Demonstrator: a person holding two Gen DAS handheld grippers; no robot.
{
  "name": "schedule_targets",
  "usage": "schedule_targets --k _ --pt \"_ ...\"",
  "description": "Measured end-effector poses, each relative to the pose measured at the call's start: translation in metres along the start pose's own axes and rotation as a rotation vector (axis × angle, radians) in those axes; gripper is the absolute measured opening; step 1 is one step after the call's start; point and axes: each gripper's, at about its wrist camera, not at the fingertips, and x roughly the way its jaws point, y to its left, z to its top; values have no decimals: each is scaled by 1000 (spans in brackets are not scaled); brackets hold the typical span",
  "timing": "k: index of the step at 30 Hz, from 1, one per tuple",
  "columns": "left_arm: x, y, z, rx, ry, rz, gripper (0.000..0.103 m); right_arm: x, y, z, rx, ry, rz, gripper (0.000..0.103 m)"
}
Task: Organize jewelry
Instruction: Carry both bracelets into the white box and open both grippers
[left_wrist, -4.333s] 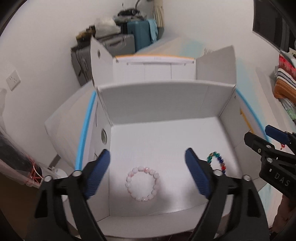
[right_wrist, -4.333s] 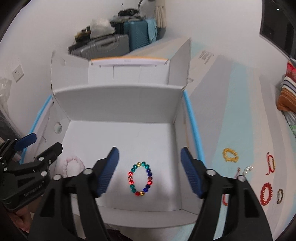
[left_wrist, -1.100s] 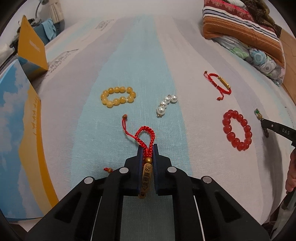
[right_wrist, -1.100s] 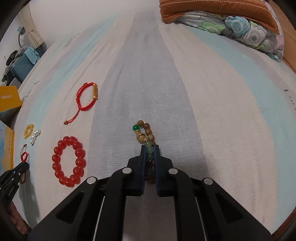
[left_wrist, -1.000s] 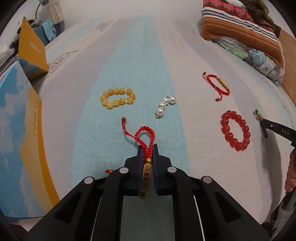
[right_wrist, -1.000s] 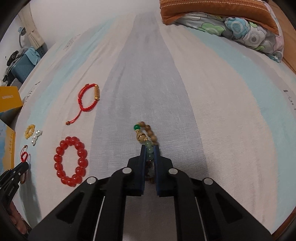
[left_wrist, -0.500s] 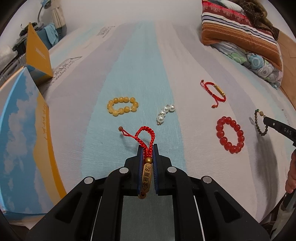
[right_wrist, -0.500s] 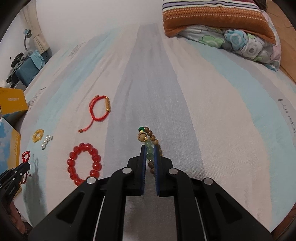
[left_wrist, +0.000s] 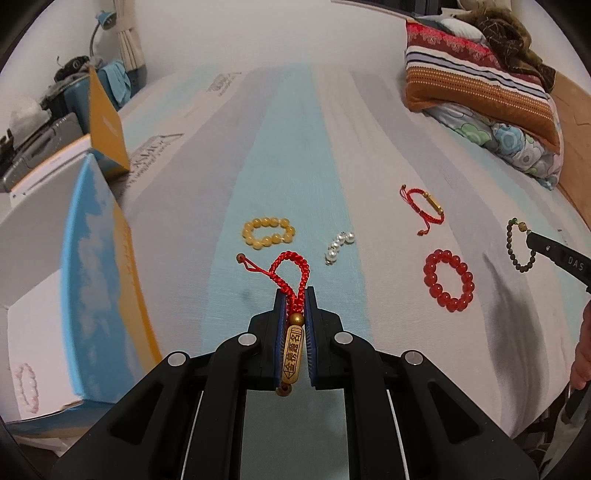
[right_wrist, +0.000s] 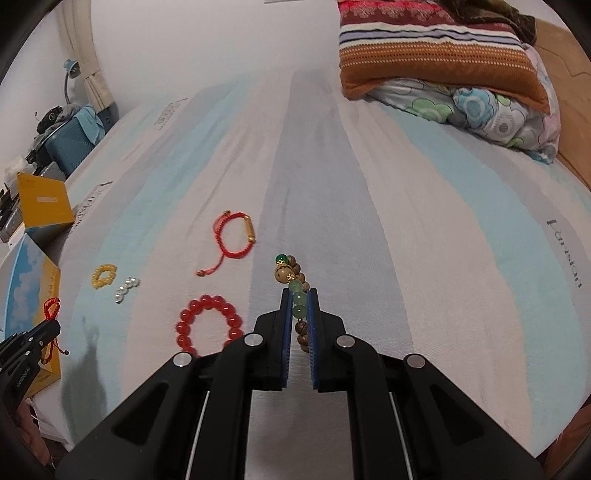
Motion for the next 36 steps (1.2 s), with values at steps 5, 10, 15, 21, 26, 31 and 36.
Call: schedule_targets --k 5,10,15,21,26,31,36 --pt "-16 4 0 -1 -23 5 9 -12 13 2 -12 -19 9 7" --pt "-29 13 -2 -12 -42 14 9 -24 25 4 -22 -35 17 7" --pt "-47 21 -1 -19 -71 14 9 -34 36 7 -30 -50 28 7" --pt "-66 30 0 -29 -95 16 9 -46 59 9 -57 -61 61 7" --pt "-82 43 -1 -48 -114 27 9 -56 84 12 -92 -76 87 7" --pt "-99 57 1 -66 -140 27 9 -65 110 14 -123 -91 115 7" --pt "-119 76 2 -75 -166 52 9 -72 142 13 -173 -104 145 7"
